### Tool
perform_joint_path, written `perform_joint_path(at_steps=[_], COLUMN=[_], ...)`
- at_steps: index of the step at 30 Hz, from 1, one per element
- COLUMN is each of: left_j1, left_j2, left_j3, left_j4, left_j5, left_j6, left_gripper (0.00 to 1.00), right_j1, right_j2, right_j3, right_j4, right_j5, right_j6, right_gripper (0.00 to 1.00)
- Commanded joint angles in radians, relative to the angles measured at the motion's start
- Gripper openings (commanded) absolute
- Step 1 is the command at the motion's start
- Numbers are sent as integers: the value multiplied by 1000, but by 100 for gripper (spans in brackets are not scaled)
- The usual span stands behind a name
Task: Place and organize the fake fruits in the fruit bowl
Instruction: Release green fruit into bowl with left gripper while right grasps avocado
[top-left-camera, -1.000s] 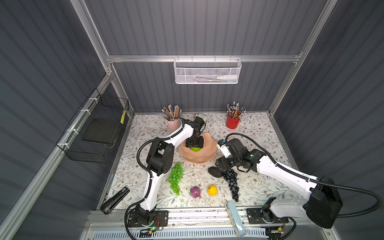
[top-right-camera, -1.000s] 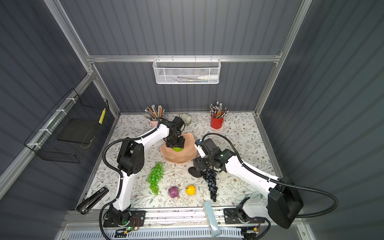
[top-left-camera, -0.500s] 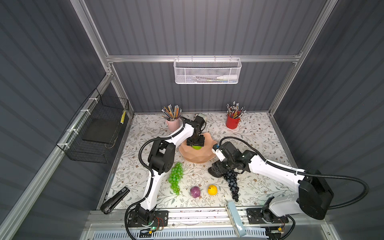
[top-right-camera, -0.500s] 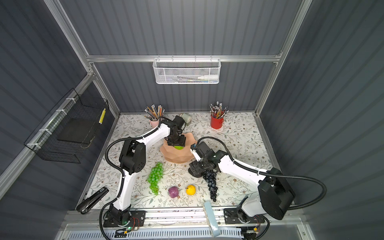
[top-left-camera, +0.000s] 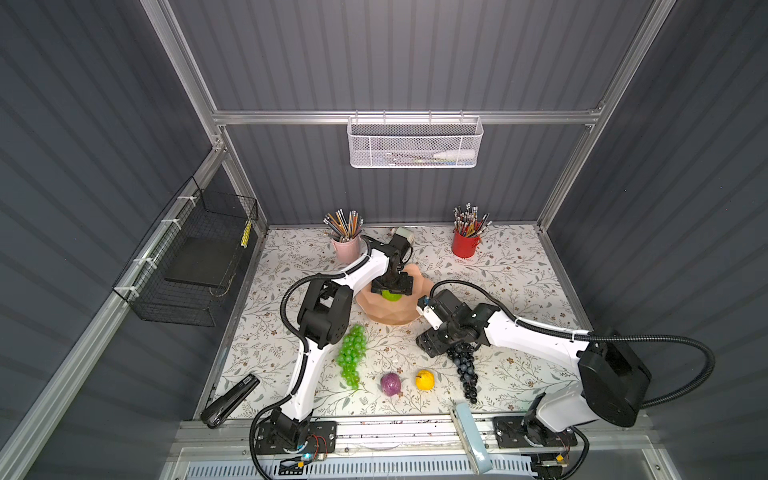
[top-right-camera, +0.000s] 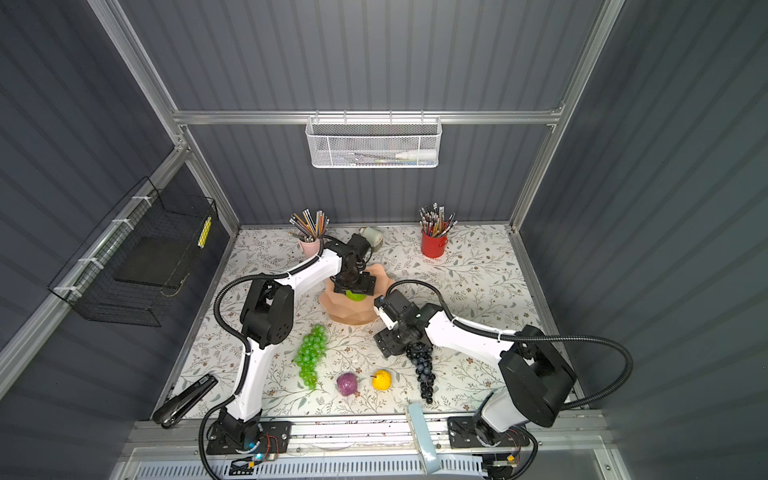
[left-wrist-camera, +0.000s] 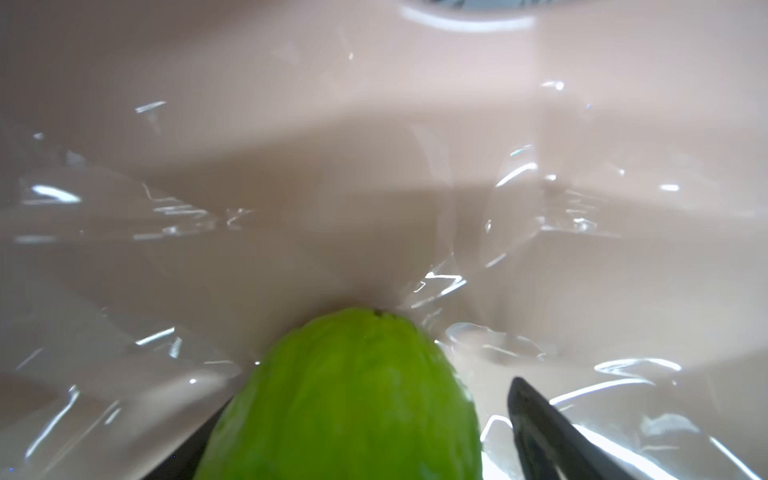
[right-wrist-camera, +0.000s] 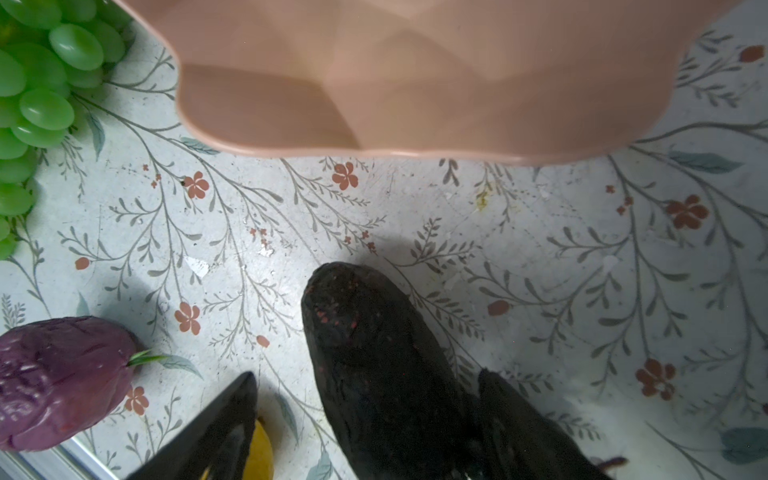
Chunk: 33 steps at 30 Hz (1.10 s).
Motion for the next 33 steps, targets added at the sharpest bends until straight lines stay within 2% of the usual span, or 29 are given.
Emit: perform_joint_path(at_steps=[1, 7, 13, 19, 26, 31, 33], left_j1=[-1, -1, -1, -1, -1, -1, -1], left_j2=[-62, -145, -282, -421, -542, -587, -599], left_j3=[-11, -5, -51, -122, -214, -258, -274], left_j4=[2, -5, -25, -17, 1, 18, 27], left_j5=[2, -45, -123, -140, -206, -227, -234], left_j6=[3, -19, -25, -53, -75, -86, -85], left_gripper=[94, 95, 95, 95, 95, 95, 96], right_j1=[9, 12, 13, 29, 57, 64, 65], right_j2=[17, 47, 65, 85, 106, 102, 106], right_j3=[-3, 8, 4, -15, -22, -38, -39], right_j4=[12, 14, 29, 54, 50, 49, 45], right_j5=[20, 49, 60, 47, 47, 46, 42], right_j6=[-9, -30, -42, -36, -24, -15, -14], right_gripper=[84, 84, 82, 78, 68, 64, 59])
